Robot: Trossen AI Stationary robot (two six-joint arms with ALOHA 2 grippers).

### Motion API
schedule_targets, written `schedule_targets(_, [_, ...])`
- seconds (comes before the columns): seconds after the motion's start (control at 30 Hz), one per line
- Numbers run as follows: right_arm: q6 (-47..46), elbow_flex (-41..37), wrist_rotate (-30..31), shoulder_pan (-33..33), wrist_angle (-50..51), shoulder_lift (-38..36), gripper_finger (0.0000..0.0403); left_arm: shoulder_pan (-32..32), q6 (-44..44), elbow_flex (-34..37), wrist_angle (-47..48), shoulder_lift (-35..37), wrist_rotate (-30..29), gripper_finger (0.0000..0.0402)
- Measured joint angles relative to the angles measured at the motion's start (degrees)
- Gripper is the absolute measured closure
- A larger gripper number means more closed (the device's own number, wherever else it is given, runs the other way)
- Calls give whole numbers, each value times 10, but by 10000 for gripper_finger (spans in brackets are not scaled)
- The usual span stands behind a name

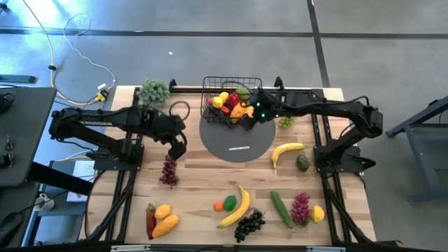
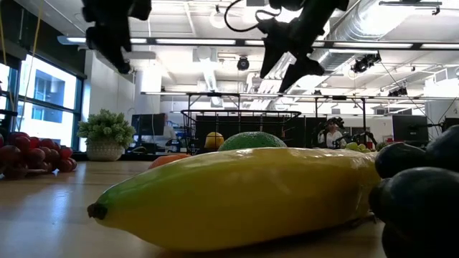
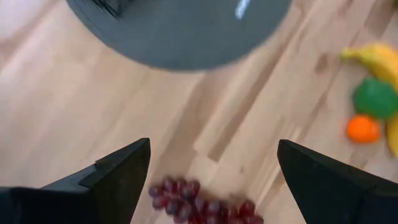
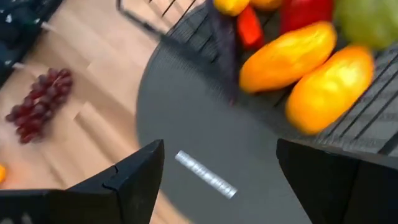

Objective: Build produce basket
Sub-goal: Put the mango into the wire basket

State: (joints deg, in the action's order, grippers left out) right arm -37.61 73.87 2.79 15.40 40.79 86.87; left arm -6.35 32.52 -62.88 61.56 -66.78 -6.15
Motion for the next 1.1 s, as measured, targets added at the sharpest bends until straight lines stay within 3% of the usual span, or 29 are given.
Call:
schedule_targets(0.33, [-144, 0, 12, -106, 30, 0, 112, 98, 54, 49, 5, 0, 1, 62])
schedule_targets(0.6, [-226, 0, 62, -179, 49, 0, 112, 186, 151, 59, -3, -1, 16, 62])
schedule_targets(0.87, [-256, 0, 96, -207, 60, 0, 112, 305, 321, 59, -10, -1, 17, 62])
schedule_targets(1.1, [-256, 0, 98, -208, 59, 0, 112, 407, 401, 59, -58, -16, 17, 62])
